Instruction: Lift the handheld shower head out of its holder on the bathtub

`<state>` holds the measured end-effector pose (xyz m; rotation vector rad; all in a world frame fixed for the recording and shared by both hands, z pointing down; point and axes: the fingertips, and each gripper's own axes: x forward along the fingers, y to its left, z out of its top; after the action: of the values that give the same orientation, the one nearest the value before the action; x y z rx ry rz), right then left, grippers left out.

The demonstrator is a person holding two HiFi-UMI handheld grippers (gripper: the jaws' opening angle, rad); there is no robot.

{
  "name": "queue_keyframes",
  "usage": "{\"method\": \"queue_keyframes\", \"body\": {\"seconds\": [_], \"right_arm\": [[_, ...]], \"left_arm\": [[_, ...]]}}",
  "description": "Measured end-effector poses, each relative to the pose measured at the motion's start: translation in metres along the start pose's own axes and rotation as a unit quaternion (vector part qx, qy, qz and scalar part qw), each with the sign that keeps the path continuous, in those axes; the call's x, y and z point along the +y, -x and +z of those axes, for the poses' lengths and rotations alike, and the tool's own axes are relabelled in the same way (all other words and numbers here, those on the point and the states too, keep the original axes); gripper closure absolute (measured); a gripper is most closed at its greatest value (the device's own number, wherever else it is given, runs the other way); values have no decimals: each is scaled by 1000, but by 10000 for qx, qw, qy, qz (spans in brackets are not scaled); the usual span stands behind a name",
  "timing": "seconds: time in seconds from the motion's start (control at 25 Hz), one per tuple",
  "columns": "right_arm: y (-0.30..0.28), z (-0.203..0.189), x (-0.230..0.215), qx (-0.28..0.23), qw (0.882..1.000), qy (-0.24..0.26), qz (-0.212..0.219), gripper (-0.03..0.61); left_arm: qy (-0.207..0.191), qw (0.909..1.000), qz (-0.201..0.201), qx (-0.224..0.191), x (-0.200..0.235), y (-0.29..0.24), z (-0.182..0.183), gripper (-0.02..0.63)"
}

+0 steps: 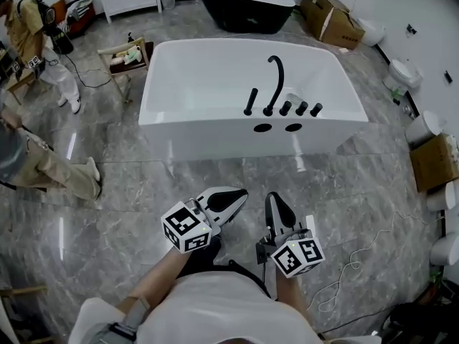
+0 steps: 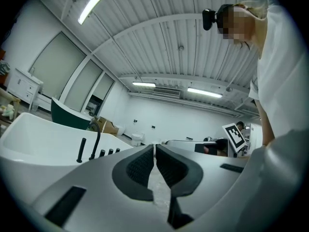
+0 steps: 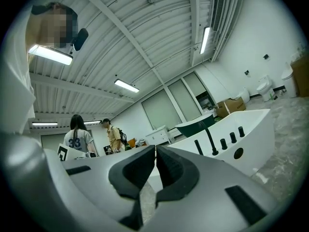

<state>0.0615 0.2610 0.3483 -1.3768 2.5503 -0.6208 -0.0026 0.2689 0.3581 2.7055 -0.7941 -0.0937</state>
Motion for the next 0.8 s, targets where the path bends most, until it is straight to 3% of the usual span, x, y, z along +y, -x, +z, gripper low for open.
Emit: {"method": "queue_keyframes", "body": {"seconds": [0.32,0.8], "right_arm": [[-53,7,-4,-107,9999,-22,-123,560],[-102,17,-14,-383,9982,362,-270,560]], "left_arm": [[63,9999,-72,-51,54,-6,17,594],[-159,9992,-348,81,101,-27,30,594]]}}
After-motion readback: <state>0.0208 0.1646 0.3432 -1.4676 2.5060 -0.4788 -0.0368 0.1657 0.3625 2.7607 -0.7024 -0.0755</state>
